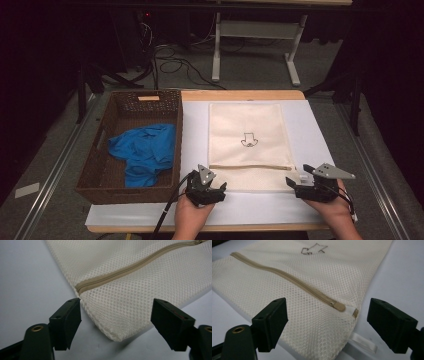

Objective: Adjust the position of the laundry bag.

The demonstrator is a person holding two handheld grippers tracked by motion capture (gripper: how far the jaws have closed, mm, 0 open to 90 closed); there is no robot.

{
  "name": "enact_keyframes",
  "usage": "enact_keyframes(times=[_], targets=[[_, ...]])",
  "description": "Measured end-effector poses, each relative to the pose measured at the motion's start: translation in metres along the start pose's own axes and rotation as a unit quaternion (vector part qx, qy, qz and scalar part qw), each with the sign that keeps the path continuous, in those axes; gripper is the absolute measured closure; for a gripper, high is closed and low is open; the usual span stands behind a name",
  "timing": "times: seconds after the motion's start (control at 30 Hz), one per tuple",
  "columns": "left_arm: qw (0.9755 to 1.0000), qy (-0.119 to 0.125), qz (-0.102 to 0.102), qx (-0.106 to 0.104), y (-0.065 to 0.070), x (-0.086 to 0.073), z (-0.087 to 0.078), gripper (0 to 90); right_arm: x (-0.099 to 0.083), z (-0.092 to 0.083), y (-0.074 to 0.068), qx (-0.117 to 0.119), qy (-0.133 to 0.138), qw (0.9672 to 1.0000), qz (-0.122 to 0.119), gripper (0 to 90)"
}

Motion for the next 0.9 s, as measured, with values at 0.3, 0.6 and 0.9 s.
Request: enact_keyframes(times=[0.3, 0.6, 0.9], targets=[[0.9996, -0.022, -0.018, -0.002, -0.01, -0.007, 0.009, 44.2, -0.01, 0.016, 0.015, -0.014, -0.037, 0.9991, 0.016, 30.9], [0.9997, -0.022, 0.007, -0.002, -0.01, -0.01, 0.007, 69.7, -0.02, 0.02, 0.021, -0.011, -0.069, 0.9972, 0.027, 48.0], [0.9992, -0.029, 0.014, -0.022, -0.003, -0.012, 0.004, 84.9, -0.022, 0.015, 0.023, -0.003, -0.071, 0.9968, 0.036, 80.0]])
Point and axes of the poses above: each handheld gripper's, and its own axes: z roughly forward along the jaws, x roughly out of its top, y roughly to its right, the point moved 8 cm from there along z, roughly forward along the jaws, and after that the axes turned 11 degrees about x, right-handed, at the moved point
